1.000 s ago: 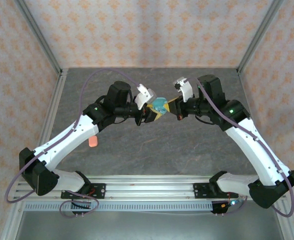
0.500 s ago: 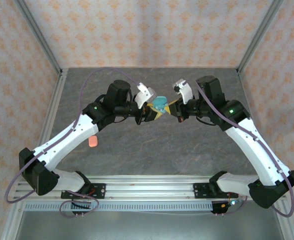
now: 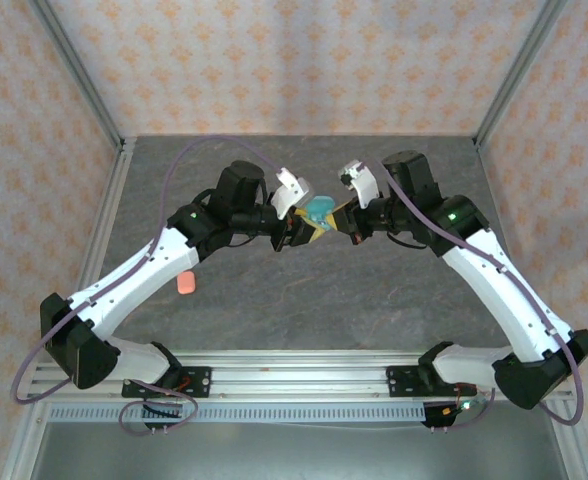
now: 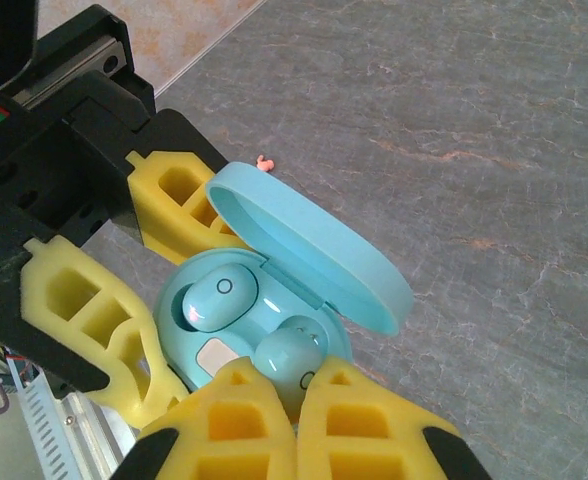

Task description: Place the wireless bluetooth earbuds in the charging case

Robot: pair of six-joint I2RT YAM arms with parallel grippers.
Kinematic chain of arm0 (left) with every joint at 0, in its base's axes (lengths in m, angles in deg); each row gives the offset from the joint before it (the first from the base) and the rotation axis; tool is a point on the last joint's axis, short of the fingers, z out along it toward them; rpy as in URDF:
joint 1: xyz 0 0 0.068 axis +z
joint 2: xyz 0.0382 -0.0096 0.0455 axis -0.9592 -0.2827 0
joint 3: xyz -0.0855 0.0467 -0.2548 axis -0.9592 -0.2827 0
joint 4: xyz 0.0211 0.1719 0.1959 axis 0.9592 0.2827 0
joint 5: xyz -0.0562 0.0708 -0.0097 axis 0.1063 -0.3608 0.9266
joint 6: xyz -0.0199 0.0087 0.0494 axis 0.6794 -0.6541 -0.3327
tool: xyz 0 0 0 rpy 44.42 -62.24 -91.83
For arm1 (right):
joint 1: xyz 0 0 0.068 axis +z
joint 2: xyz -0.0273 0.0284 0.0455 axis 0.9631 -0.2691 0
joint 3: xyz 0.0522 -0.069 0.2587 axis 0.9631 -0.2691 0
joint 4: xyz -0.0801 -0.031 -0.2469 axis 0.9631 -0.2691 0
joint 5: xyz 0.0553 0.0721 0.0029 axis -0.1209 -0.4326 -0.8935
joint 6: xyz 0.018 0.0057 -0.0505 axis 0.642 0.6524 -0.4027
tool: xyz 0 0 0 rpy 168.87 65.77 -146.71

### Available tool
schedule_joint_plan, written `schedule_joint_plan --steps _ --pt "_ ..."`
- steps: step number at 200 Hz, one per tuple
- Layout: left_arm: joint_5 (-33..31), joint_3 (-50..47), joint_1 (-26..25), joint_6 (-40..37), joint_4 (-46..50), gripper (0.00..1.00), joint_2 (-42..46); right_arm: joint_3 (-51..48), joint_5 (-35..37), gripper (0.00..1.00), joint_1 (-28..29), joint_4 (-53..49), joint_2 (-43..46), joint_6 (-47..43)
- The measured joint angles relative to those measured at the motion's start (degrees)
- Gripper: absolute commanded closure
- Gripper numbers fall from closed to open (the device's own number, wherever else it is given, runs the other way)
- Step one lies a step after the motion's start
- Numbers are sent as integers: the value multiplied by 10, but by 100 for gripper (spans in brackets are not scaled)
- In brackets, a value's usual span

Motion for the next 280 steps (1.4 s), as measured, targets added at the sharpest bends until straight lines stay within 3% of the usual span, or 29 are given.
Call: schedule_joint_plan --steps 138,157,185,280 --pt "4 0 0 0 10 100 0 -1 9 93 3 -17 -1 -30" --pt "5 0 0 0 12 100 0 -1 10 89 3 -19 -1 -39" --pt "11 0 0 -1 14 100 0 0 5 77 6 -22 -3 -49" --pt "13 0 0 -1 17 100 0 2 0 68 10 -24 -6 -40"
